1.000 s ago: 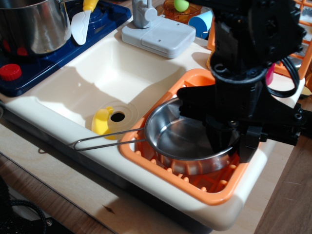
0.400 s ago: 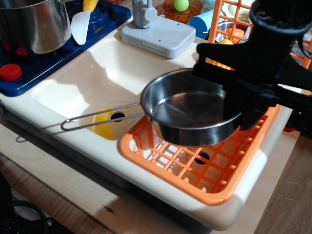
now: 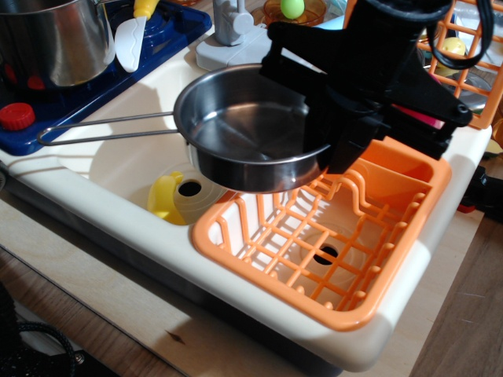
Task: Put pan from drying rack into sink
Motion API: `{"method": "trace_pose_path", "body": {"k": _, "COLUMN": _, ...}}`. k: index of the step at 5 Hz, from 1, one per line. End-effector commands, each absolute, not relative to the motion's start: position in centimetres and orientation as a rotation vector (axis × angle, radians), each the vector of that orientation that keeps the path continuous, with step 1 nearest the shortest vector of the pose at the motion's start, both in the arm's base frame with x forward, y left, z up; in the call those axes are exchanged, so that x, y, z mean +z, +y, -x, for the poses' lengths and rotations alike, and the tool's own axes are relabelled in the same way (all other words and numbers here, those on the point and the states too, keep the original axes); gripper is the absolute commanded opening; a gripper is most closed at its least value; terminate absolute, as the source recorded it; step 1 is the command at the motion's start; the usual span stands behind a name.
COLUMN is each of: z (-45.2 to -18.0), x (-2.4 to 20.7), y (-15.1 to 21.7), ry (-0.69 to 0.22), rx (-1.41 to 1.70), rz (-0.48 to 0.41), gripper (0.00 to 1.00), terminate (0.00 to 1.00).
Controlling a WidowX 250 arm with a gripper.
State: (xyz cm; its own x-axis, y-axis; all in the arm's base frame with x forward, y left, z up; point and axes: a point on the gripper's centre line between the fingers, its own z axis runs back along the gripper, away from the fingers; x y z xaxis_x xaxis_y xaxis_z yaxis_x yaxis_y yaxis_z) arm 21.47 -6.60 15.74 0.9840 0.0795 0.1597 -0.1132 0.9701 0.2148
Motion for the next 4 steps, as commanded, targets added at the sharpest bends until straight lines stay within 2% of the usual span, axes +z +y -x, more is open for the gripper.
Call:
{"method": "trace_pose_path", "body": {"k": 1, "z": -22.1, "x": 16.1, "y": -3.2, "ry": -0.270, "rx": 0.061, "rz": -0.280, "gripper": 0.00, "terminate": 0.00}}
{"method": "trace_pose_path", "body": {"k": 3, "z": -23.5, "x": 12.8, "y": 0.2, "ry": -0.361, "rx": 0.066, "rz": -0.269, "gripper": 0.00, "terminate": 0.00}}
{"method": "trace_pose_path", "body": {"k": 4, "z": -23.9, "x": 11.9, "y": 1.9, "ry": -0.396, "rx": 0.045, "rz": -0.265, "gripper": 0.00, "terminate": 1.00}}
